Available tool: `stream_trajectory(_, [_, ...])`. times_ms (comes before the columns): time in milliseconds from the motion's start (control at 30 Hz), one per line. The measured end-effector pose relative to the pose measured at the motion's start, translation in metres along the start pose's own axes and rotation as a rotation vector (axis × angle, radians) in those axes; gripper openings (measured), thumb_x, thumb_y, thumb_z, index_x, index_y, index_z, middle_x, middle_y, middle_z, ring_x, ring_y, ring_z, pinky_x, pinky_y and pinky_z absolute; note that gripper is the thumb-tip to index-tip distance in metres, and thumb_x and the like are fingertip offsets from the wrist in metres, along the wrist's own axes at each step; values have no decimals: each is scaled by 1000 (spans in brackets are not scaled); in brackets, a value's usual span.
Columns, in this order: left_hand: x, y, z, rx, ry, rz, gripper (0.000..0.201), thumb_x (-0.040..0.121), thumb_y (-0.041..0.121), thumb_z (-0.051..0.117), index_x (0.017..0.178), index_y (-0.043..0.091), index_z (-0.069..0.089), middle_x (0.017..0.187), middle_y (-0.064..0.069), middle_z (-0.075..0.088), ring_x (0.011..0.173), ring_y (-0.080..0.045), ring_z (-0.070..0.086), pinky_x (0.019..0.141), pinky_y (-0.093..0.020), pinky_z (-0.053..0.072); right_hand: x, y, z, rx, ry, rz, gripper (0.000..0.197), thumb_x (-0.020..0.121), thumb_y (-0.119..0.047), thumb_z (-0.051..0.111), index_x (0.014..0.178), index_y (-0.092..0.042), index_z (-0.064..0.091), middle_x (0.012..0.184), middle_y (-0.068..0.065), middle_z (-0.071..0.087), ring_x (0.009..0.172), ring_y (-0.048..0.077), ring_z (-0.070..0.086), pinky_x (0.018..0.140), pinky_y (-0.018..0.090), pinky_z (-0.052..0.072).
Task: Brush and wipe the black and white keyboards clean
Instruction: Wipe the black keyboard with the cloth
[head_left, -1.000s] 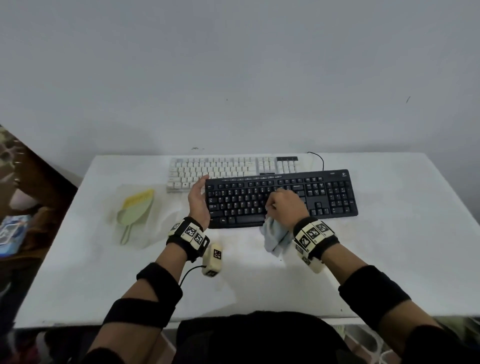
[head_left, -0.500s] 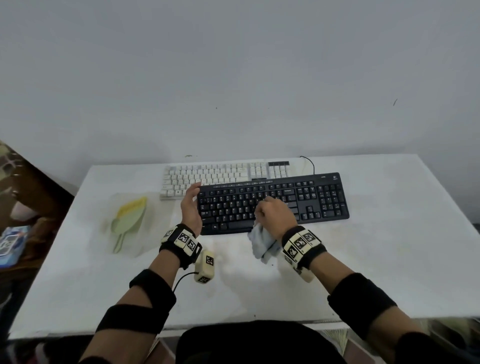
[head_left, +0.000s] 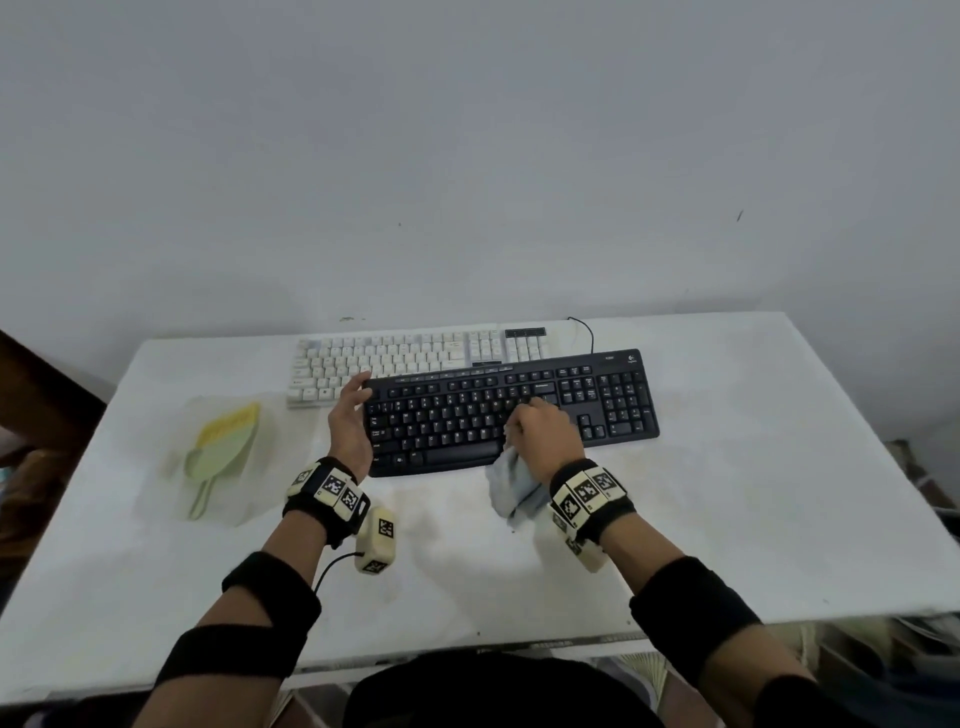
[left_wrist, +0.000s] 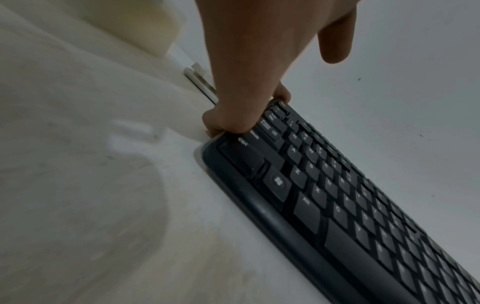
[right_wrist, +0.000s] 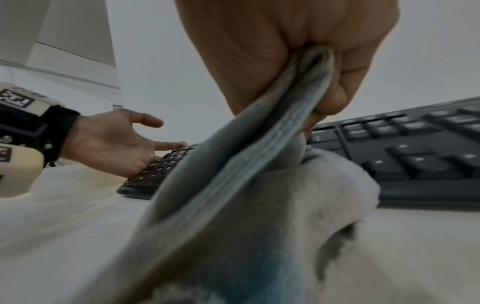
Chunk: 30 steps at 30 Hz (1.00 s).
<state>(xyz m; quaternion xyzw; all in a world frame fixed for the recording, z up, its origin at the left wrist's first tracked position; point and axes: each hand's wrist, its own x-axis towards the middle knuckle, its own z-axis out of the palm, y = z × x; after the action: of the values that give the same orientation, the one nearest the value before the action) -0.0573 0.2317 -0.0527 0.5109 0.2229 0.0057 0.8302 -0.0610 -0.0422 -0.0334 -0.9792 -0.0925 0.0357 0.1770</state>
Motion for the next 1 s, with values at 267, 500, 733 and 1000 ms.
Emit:
stream_trajectory(267, [8,-11,-10,28,-23,6,53,59,37,75,112,35,76,158,-9,46,151,-35,34,124,-61,22,1,-8,-1,126,47,82,15,99,-20,58,105,-13,70,105,3,66,94,22,63,83,39,56])
stream_trajectory(500, [2,-7,-7,26,-38,31,47,61,35,72,108,36,76,158,-8,45,150,-31,34,125,-54,22,3,-15,-1,142,45,136,12,98,-15,54,108,-15,49,93,5,63,82,24,60,72,40,55])
stream_trajectory(733, [6,-12,-9,29,-19,43,51,59,38,72,110,37,76,153,-4,51,146,-30,40,124,-57,26,-3,35,-23,202,151,328,19,93,-15,64,108,-14,52,99,8,65,85,23,63,77,42,57])
stream_trajectory(1000, [3,-10,-8,55,-34,39,54,60,38,71,114,35,74,153,-6,51,146,-30,41,123,-57,27,6,-5,-8,104,19,-6,22,97,-19,60,118,-15,61,113,3,67,100,22,64,85,39,55])
